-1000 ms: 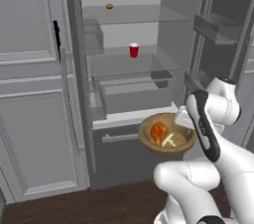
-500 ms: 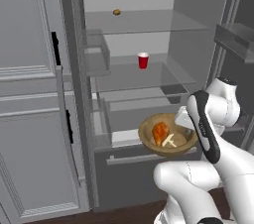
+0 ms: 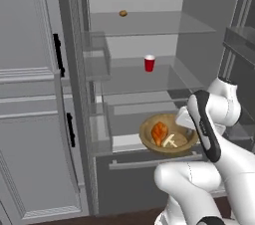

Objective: Pick the chicken drumstick and mushroom from their plates and place them in the bowl. Then put the bowl in the fridge.

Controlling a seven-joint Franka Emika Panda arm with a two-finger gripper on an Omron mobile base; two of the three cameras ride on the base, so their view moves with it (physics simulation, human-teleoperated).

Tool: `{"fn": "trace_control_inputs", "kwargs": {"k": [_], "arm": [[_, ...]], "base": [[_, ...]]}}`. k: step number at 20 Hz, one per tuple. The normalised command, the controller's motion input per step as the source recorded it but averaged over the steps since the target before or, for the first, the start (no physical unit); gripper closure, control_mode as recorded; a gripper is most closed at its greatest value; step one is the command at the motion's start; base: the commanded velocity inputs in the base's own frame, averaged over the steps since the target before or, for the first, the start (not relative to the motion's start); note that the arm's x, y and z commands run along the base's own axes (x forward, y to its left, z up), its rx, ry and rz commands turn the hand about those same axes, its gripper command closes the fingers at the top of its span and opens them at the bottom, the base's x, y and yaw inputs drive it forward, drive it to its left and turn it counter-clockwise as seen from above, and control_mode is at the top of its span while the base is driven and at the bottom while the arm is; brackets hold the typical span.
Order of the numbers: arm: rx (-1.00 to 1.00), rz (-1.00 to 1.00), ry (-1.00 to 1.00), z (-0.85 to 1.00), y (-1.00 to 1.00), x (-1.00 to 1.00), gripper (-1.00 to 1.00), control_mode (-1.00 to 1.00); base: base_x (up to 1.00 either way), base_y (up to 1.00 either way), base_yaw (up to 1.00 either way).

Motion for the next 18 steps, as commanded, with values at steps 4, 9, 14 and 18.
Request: {"fn": "trace_control_inputs", "kwargs": {"k": [4,9,14,18], "arm": [[0.00,0.00,0.00,0.00,0.00,0.00,1.00,1.00],[0.00,0.00,0.00,0.00,0.00,0.00,1.00,1.00],[0.02,0.00,-0.03,-0.03,-0.03,0.00,1.00,-1.00],[0.04,-0.04,-0.15,0.00,0.02,0.39,1.00,-1.00]], "base": [[0.42,-0.06,0.09],[0.34,-0.13,0.10],[0.00,-0.08,0.03],[0.00,0.00,0.00]]}}
